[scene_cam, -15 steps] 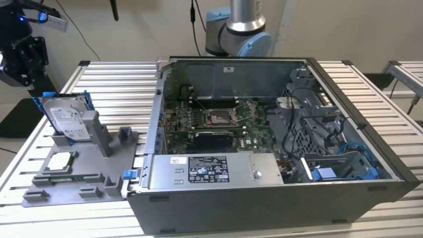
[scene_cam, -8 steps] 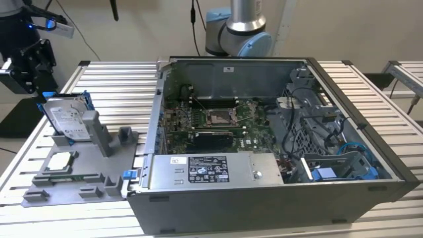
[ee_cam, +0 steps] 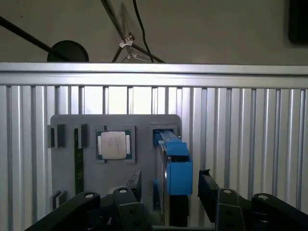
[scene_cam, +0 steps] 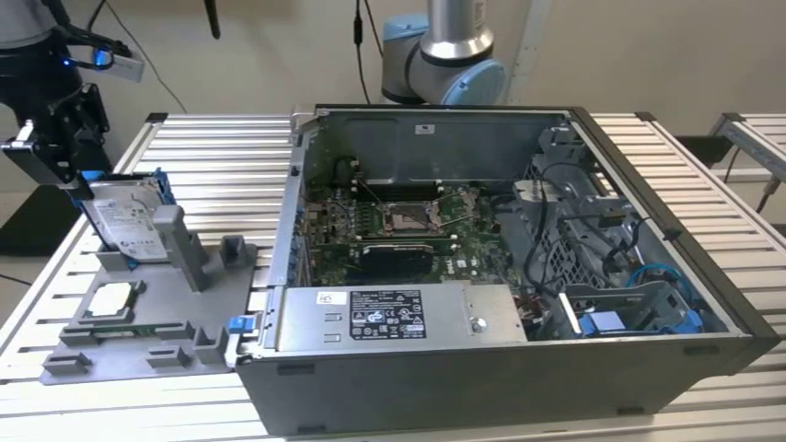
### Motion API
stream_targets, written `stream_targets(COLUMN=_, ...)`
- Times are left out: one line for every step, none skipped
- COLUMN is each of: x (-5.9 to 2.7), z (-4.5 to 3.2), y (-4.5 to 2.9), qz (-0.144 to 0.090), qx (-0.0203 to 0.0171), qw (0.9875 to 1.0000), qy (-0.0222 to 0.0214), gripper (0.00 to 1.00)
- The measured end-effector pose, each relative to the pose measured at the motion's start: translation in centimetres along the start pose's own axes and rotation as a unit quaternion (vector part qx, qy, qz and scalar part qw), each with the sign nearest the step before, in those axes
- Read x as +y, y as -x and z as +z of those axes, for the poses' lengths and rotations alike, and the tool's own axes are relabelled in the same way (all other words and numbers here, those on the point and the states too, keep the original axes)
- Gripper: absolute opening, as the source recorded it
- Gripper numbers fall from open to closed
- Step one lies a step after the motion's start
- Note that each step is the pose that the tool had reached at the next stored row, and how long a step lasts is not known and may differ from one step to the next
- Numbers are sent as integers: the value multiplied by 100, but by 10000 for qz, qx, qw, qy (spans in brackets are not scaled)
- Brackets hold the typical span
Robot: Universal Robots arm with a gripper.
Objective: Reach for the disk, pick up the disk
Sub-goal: 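Pick up the disk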
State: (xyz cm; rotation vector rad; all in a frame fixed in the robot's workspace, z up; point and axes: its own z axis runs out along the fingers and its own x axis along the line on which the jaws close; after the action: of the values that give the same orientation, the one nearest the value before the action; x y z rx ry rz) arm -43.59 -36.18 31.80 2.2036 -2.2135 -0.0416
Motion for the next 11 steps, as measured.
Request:
stream_targets(x=6, z=20, y=10, qz=-2, qx=0, qw=10000, qy=-3, gripper=100)
stream_targets(x=14, z=38, y=21, qz=-3, qx=0, qw=10000, qy=-5, gripper=100)
stream_targets(x=22, z=56, y=28, qz=-2, qx=0, qw=10000, qy=-6, gripper=100)
stream_targets(x=27, z=74, y=31, qz=-2, qx=0, qw=10000, qy=-7, gripper=100)
stream_targets(x=28, z=93, y=30, qz=-2, qx=0, qw=10000, qy=-8, gripper=100)
stream_targets(x=28, z=110, y=30, qz=-3, qx=0, qw=10000, qy=-10, gripper=100)
stream_targets(x=27, z=129, y=30, qz=-3, qx=0, qw=10000, qy=-14, gripper=100)
stream_targets(x=27, z=148, y=30, qz=-3, qx=0, qw=10000, qy=-17, gripper=100)
stream_targets(x=27, z=165, y=30, qz=-2, qx=0, qw=10000, qy=-20, gripper=100)
stream_targets(x=26, z=184, y=30, qz=-3, qx=0, qw=10000, qy=-21, gripper=100)
stream_targets(x=26, z=202, y=30, qz=-3, qx=0, qw=10000, qy=-21, gripper=100)
